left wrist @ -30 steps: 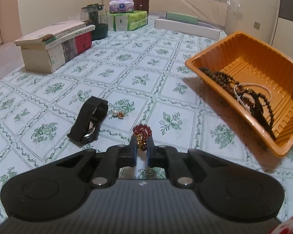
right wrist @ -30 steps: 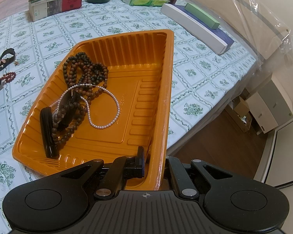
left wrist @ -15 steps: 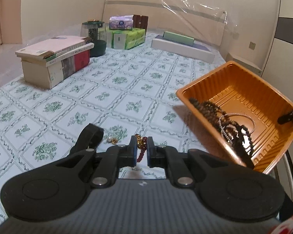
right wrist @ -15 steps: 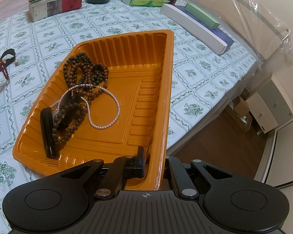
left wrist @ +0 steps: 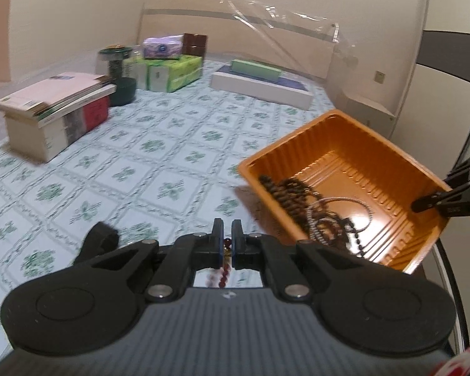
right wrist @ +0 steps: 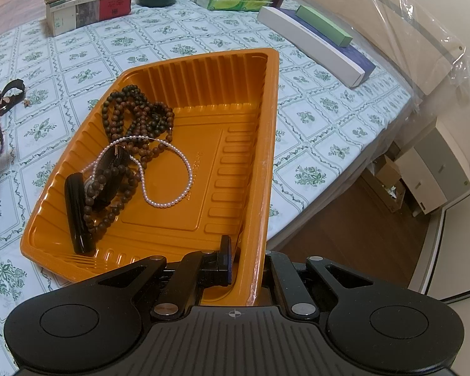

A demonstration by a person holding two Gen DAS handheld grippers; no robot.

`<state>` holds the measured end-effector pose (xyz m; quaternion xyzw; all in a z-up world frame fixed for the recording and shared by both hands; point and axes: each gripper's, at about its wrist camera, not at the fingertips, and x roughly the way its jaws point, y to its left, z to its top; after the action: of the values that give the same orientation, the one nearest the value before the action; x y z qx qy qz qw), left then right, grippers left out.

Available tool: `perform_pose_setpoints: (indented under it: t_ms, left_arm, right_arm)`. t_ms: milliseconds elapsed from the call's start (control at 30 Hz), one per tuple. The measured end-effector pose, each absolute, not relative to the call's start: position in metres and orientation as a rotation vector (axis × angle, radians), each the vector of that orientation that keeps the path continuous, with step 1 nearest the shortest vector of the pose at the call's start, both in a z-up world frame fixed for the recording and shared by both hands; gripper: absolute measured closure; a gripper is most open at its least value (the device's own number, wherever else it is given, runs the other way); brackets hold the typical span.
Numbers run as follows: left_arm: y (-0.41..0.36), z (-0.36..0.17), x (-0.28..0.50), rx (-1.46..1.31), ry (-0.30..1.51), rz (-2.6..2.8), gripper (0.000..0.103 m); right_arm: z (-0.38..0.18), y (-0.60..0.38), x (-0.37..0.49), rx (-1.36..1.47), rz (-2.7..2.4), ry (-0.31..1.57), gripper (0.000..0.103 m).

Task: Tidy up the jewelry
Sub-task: 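Carry the red bracelet into the tray and open the left tool while the right tool holds the tray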

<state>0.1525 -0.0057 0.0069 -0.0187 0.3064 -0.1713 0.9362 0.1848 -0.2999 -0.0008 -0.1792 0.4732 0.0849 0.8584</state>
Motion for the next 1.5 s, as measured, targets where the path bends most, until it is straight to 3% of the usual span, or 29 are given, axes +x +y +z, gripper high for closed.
perform_pose_setpoints:
  t_ms: [900, 1500]
  left_arm:
    - [-0.102, 0.045, 0.159, -0.003, 0.559, -0.623, 0.102]
    - [-0.037, -0.002, 0.161, 0.025, 0.663, -0.408, 0.102]
  right_arm:
    - [-0.001, -0.300, 0.185, -0.370, 0.183, 0.992, 0.098]
    - [0.000, -0.300, 0.185, -0.367, 0.185, 0.989, 0.098]
